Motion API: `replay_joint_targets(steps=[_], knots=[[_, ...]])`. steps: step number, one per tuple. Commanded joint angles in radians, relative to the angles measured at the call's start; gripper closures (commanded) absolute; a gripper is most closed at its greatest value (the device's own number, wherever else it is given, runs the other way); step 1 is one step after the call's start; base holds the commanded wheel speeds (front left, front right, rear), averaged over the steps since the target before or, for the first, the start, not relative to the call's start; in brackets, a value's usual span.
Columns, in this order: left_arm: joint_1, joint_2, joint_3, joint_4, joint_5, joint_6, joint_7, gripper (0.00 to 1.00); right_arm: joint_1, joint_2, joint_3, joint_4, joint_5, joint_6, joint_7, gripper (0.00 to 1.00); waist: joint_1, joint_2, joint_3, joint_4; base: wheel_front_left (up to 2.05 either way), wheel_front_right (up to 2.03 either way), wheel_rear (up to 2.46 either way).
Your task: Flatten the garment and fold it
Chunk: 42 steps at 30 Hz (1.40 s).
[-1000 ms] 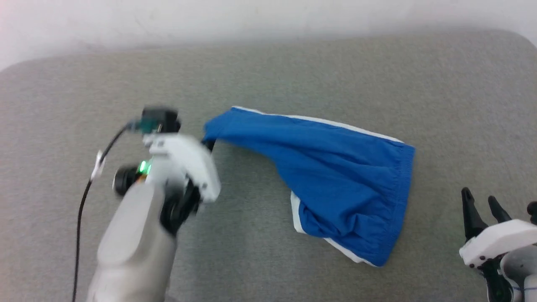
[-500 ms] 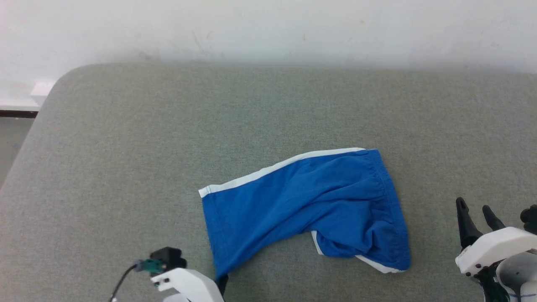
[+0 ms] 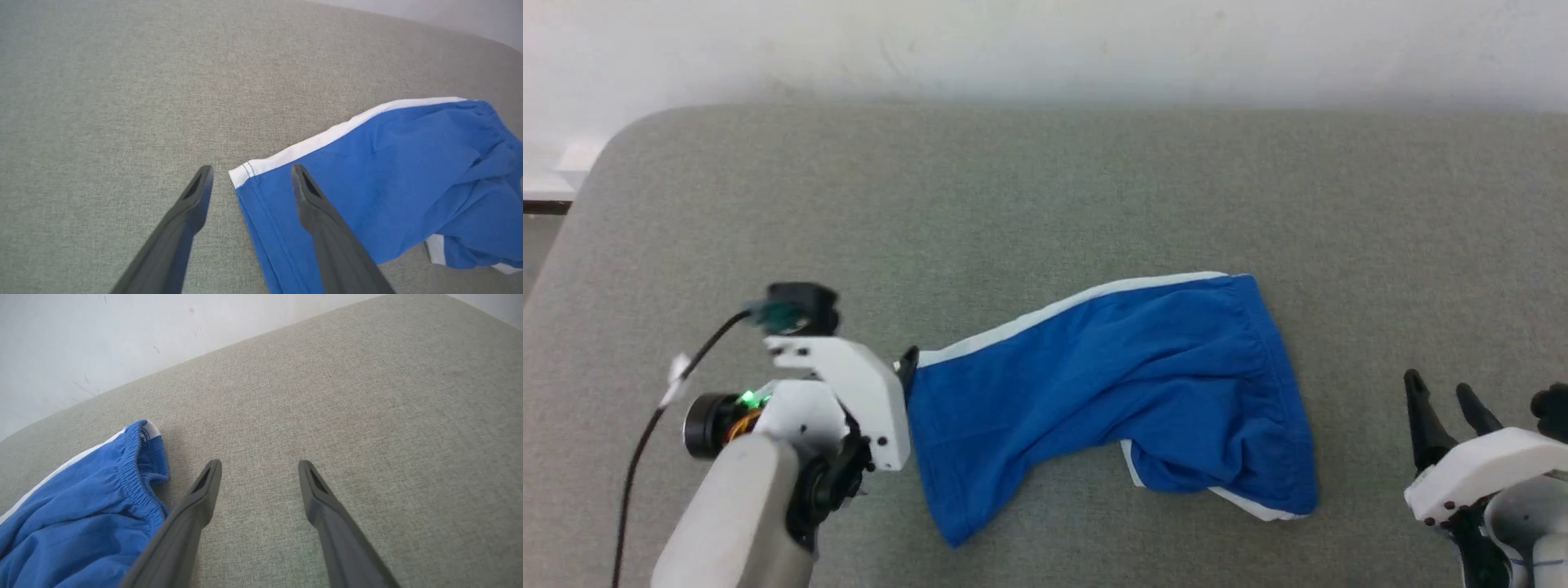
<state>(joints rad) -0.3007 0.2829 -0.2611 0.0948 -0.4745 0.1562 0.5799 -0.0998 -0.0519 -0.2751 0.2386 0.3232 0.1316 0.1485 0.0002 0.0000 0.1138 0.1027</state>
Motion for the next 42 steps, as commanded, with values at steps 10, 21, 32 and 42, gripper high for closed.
replay_joint_targets(steps=[10, 21, 32, 42], knots=[[-0.205, 0.004, -0.101, 0.337, 0.062, -0.066, 0.097, 0.00, -0.029, 0.002, 0.008, -0.027, -0.017, -0.001, 0.019, 0.00, -0.0002, 0.0000, 0.077, -0.069, 0.00, 0.00, 0.00], [-0.168, -0.065, -0.025, 0.450, -0.062, -0.085, 0.020, 1.00, -0.046, 0.002, 0.015, -0.059, -0.011, -0.001, 0.027, 0.00, -0.0002, 0.0000, 0.087, -0.061, 0.00, 0.00, 0.00], [-0.077, -0.126, 0.056, 0.225, -0.124, -0.086, -0.222, 1.00, -0.255, -0.009, 0.286, -0.144, -0.128, -0.001, 0.367, 0.00, -0.0002, 0.0000, 0.103, -0.016, 0.00, 0.00, 0.00], [-0.015, -0.155, 0.017, 0.026, -0.108, -0.057, -0.235, 1.00, -0.480, -0.062, 0.383, 0.083, -0.267, -0.001, 0.608, 0.00, -0.0002, 0.0000, 0.182, 0.057, 0.00, 0.00, 0.00]])
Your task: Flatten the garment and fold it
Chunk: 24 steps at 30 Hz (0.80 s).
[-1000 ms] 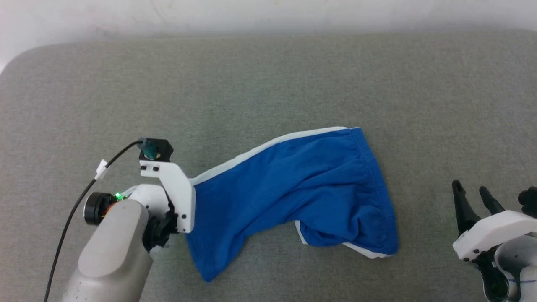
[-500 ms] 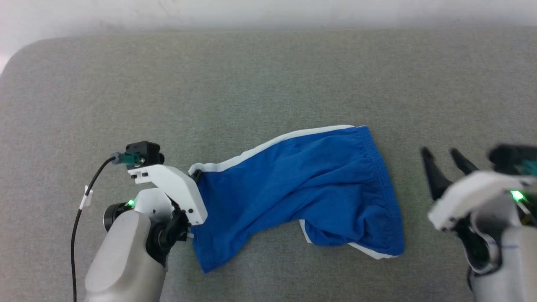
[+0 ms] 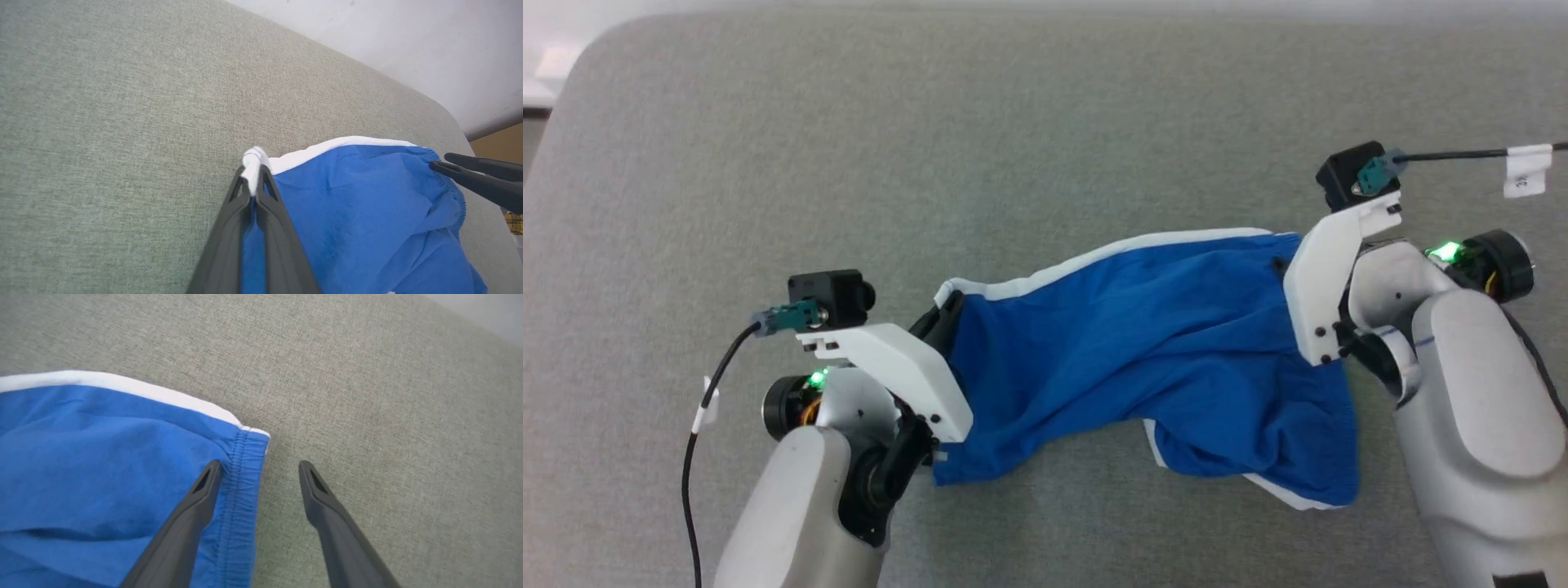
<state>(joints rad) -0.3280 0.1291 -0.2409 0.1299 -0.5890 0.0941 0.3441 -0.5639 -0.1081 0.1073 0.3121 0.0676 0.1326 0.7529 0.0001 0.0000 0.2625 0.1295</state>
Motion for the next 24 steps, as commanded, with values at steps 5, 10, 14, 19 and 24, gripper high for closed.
replay_joint_targets(steps=[5, 10, 14, 19, 24], knots=[[0.030, -0.007, -0.019, -0.050, 0.007, 0.009, 0.004, 1.00, -0.062, -0.013, -0.006, 0.110, -0.056, -0.002, -0.009, 0.00, -0.0001, 0.0000, 0.068, 0.051, 0.00, 0.00, 0.00], [0.039, -0.011, -0.031, -0.053, 0.006, 0.013, 0.006, 1.00, -0.079, -0.015, 0.019, 0.210, -0.055, -0.002, 0.000, 0.00, -0.0001, 0.0000, 0.076, 0.057, 0.00, 0.00, 0.00], [0.038, -0.013, -0.026, -0.040, -0.002, 0.012, -0.005, 1.00, -0.091, -0.009, 0.028, 0.254, -0.014, -0.002, 0.027, 1.00, -0.0001, 0.0000, 0.061, 0.045, 0.00, 0.00, 0.00], [0.002, -0.011, -0.011, -0.023, -0.015, -0.001, -0.024, 1.00, -0.128, -0.019, 0.031, 0.238, 0.043, -0.002, -0.014, 1.00, -0.0001, 0.0000, 0.029, 0.025, 0.00, 0.00, 0.00], [-0.124, 0.030, 0.021, 0.010, -0.012, -0.015, -0.015, 1.00, -0.221, -0.029, 0.032, 0.217, 0.111, -0.002, -0.013, 1.00, -0.0001, 0.0000, 0.002, 0.000, 0.00, 0.00, 0.00]])
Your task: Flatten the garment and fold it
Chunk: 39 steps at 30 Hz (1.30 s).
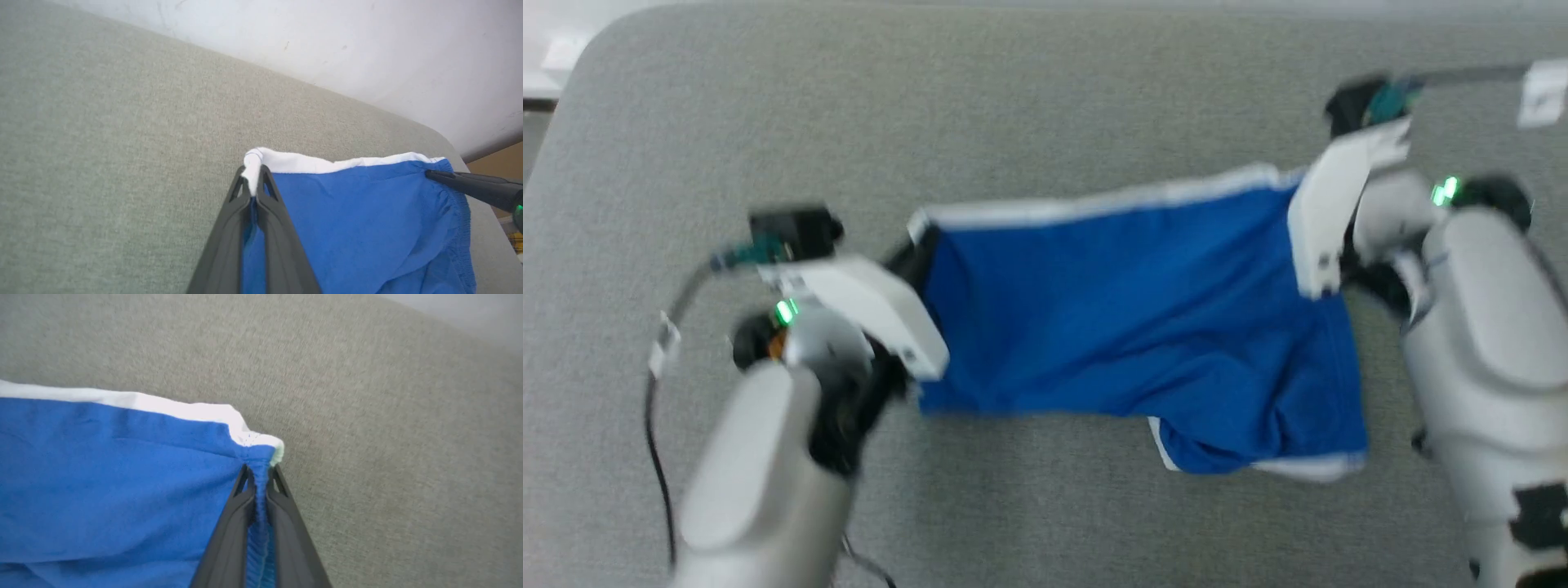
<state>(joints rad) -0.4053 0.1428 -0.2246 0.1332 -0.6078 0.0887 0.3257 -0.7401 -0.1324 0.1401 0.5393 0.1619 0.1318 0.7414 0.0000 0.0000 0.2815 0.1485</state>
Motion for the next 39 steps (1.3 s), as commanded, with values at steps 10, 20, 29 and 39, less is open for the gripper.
replay_joint_targets(steps=[10, 20, 29, 39], knots=[[-0.518, 0.105, -0.014, 0.220, 0.106, -0.054, 0.056, 1.00, -0.400, 0.041, -0.119, 0.019, 0.151, -0.001, -0.027, 1.00, 0.0000, 0.0000, 0.014, -0.057, 0.00, 0.00, 0.00], [-0.883, 0.144, 0.030, 0.363, 0.193, -0.010, -0.134, 1.00, -0.726, 0.082, -0.199, 0.151, 0.200, -0.001, -0.343, 1.00, 0.0000, 0.0000, 0.096, -0.095, 0.00, 0.00, 0.00], [-0.929, 0.127, 0.018, 0.428, 0.193, -0.066, -0.293, 1.00, -0.752, 0.074, -0.109, 0.233, 0.285, -0.001, -0.550, 1.00, 0.0000, 0.0000, 0.113, -0.075, 0.00, 0.00, 0.00], [-0.603, 0.121, 0.003, 0.346, 0.124, -0.124, -0.326, 1.00, -0.397, -0.024, 0.053, 0.085, 0.508, -0.001, -0.559, 1.00, 0.0000, 0.0000, 0.002, -0.055, 0.00, 0.00, 0.00]])
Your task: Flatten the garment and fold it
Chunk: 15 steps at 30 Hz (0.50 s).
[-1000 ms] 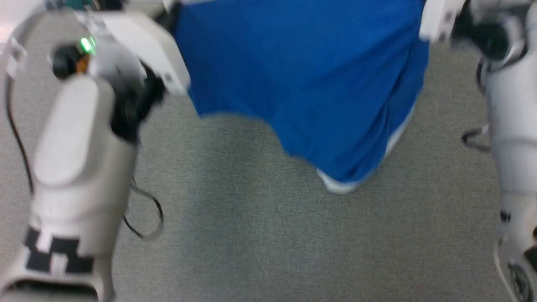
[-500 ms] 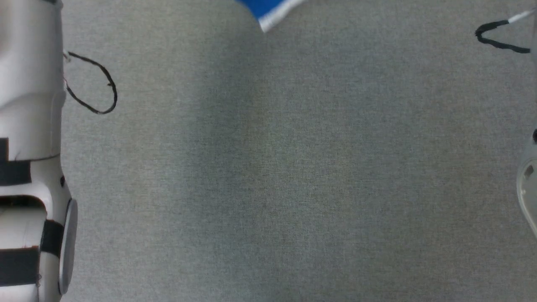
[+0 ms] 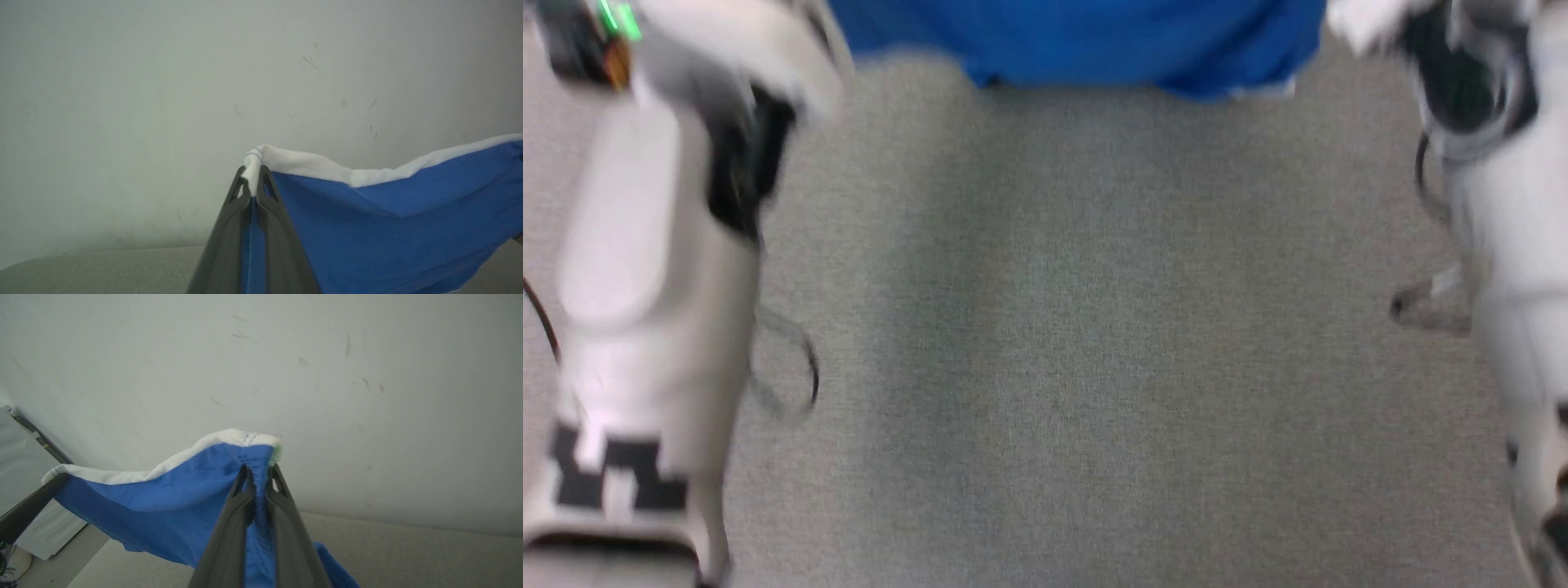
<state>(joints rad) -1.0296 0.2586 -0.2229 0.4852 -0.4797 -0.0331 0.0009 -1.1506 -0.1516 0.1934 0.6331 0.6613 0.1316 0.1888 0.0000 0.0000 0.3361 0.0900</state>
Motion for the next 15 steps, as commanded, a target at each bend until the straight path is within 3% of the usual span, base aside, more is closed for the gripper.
replay_joint_targets(steps=[1, 7, 15], knots=[[0.077, 0.006, 0.000, -0.026, -0.013, -0.004, 0.001, 1.00, 0.073, -0.016, 0.005, -0.041, 0.044, -0.001, -0.011, 1.00, 0.0000, 0.0000, -0.073, 0.007, 0.00, 0.00, 0.00], [0.464, 0.018, -0.004, -0.213, -0.086, 0.014, 0.074, 1.00, 0.463, -0.083, 0.060, -0.254, 0.193, -0.001, 0.014, 1.00, 0.0000, 0.0000, -0.196, 0.004, 0.00, 0.00, 0.00], [0.970, 0.042, -0.018, -0.448, -0.172, 0.147, 0.283, 1.00, 0.908, -0.204, 0.133, -0.466, 0.117, -0.001, 0.082, 1.00, 0.0000, 0.0000, -0.292, -0.007, 0.00, 0.00, 0.00]])
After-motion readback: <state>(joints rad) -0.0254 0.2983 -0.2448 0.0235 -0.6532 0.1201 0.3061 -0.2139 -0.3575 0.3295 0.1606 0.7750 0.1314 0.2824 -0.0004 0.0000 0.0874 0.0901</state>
